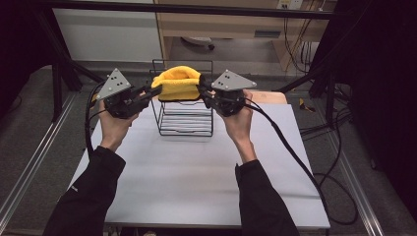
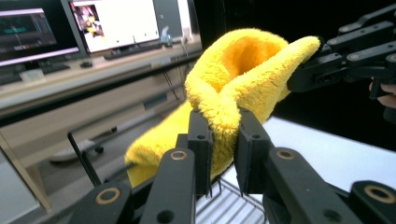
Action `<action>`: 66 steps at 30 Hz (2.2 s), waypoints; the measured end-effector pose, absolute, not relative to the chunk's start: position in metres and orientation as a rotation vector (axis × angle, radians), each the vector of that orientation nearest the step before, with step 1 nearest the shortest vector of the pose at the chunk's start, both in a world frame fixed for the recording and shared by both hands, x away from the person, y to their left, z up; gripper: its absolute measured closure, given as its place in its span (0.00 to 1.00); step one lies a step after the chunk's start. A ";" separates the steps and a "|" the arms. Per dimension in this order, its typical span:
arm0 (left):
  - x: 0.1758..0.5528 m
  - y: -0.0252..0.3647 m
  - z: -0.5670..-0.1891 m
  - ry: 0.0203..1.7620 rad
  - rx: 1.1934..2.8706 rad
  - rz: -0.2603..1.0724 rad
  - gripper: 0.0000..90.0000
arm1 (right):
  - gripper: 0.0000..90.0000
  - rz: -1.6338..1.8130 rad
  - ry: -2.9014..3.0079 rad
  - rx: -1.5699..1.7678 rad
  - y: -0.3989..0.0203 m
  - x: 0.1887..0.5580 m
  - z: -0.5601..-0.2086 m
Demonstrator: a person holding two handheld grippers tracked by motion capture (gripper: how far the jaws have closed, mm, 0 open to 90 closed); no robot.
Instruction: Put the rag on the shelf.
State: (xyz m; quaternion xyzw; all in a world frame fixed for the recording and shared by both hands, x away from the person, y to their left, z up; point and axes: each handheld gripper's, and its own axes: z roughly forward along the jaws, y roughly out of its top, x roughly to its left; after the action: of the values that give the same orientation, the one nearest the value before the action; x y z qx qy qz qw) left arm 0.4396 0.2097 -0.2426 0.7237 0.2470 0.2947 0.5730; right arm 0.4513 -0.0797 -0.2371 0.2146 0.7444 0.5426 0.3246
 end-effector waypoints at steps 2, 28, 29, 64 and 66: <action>0.440 0.208 -0.245 0.588 1.721 0.692 0.87 | 0.84 1.431 1.974 0.592 -0.081 0.451 -0.239; 0.432 0.233 -0.241 0.789 1.738 0.505 0.45 | 0.85 1.356 2.106 0.694 -0.087 0.447 -0.268; 0.432 0.235 -0.239 0.805 1.731 0.506 0.44 | 0.83 1.358 2.110 0.701 -0.087 0.447 -0.270; 0.477 0.212 -0.281 0.968 1.748 0.468 0.95 | 0.96 1.479 2.072 0.935 -0.088 0.469 -0.272; 0.473 0.215 -0.275 0.950 1.723 0.497 0.96 | 0.96 1.480 2.066 0.923 -0.088 0.467 -0.272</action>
State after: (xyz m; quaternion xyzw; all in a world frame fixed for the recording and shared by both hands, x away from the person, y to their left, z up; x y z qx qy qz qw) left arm 0.4727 0.2147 -0.2752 0.7211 0.3977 0.2079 0.5279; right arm 0.4674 -0.0880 -0.2720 0.3331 0.7460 0.5342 0.2173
